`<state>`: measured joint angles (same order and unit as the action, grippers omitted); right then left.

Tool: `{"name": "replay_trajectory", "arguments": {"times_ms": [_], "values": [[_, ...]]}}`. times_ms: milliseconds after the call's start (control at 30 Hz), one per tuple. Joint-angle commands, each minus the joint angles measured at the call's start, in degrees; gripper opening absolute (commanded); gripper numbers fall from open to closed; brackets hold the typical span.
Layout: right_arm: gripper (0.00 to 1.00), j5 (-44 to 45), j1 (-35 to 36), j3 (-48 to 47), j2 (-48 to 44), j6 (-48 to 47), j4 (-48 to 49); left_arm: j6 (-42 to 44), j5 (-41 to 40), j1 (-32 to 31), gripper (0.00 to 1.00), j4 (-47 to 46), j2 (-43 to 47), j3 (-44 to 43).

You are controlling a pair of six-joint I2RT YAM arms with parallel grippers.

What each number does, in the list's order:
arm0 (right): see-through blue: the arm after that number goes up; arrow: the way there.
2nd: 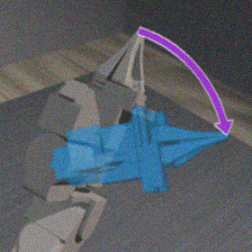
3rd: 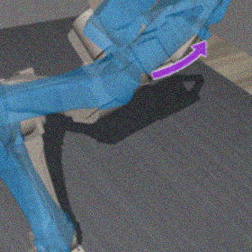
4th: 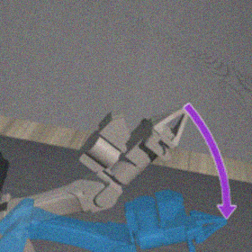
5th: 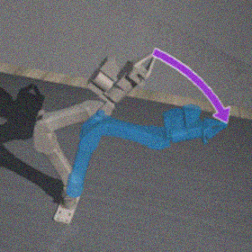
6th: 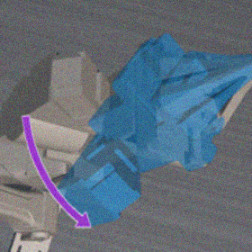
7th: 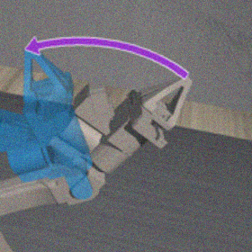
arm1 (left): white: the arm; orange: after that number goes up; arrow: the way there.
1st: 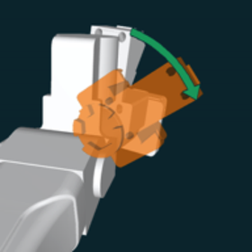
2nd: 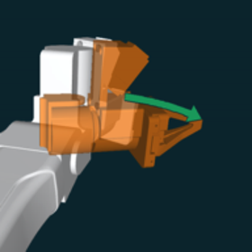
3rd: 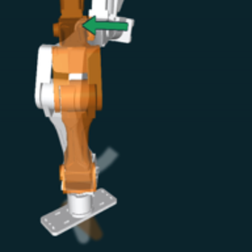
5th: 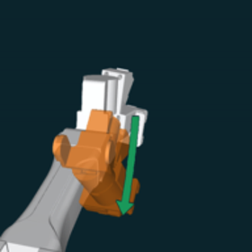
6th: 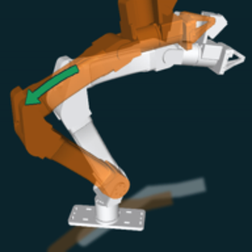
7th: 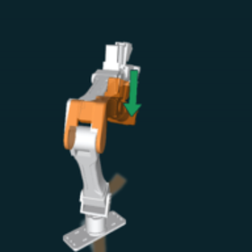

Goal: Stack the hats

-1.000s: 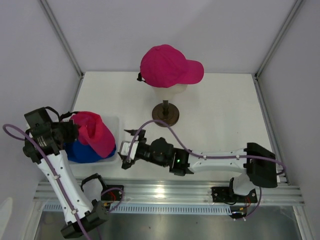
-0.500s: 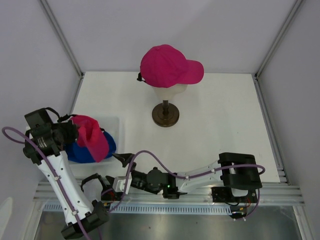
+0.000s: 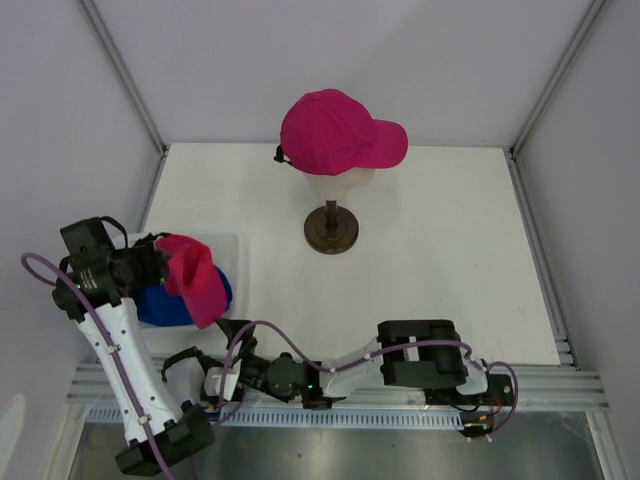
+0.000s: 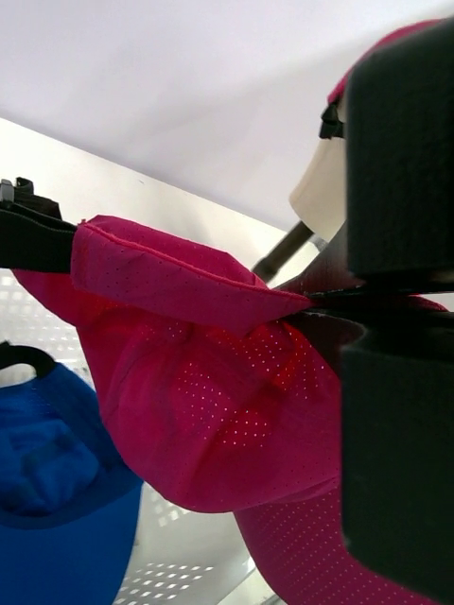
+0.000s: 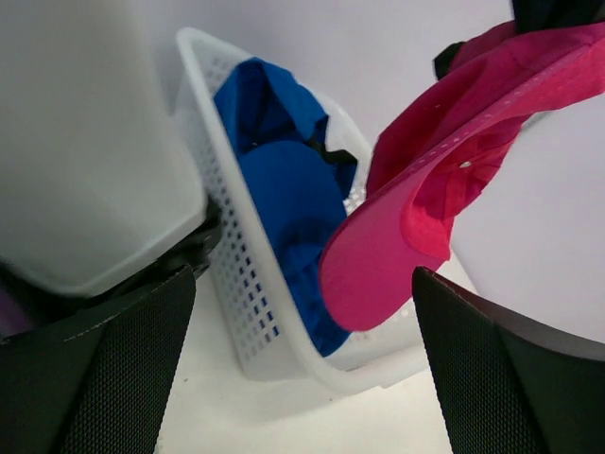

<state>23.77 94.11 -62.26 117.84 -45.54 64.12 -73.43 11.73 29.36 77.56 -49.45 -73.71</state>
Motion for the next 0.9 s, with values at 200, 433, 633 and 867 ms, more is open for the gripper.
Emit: {"name": "replay_trajectory", "arguments": {"times_ms": [200, 433, 633, 867], "values": [[0.98, 8.4, -3.0, -9.3, 4.2, -2.7, 8.4, -1.8, 4.6, -3.9, 0.01, 10.7, 0.8, 1.1], [0.80, 9.8, -5.1, -12.7, 6.2, -3.3, 7.3, -1.8, 5.8, -5.2, 0.01, 11.6, -0.2, 0.5], [0.64, 11.3, -7.1, -14.6, 7.7, -1.2, 4.7, -1.3, 7.2, -5.5, 0.01, 12.0, -1.1, -0.8], [0.00, 12.7, -8.5, -13.7, 7.4, 0.2, 7.5, -0.8, 7.4, -6.1, 0.01, 11.7, -1.3, -2.0]]}}
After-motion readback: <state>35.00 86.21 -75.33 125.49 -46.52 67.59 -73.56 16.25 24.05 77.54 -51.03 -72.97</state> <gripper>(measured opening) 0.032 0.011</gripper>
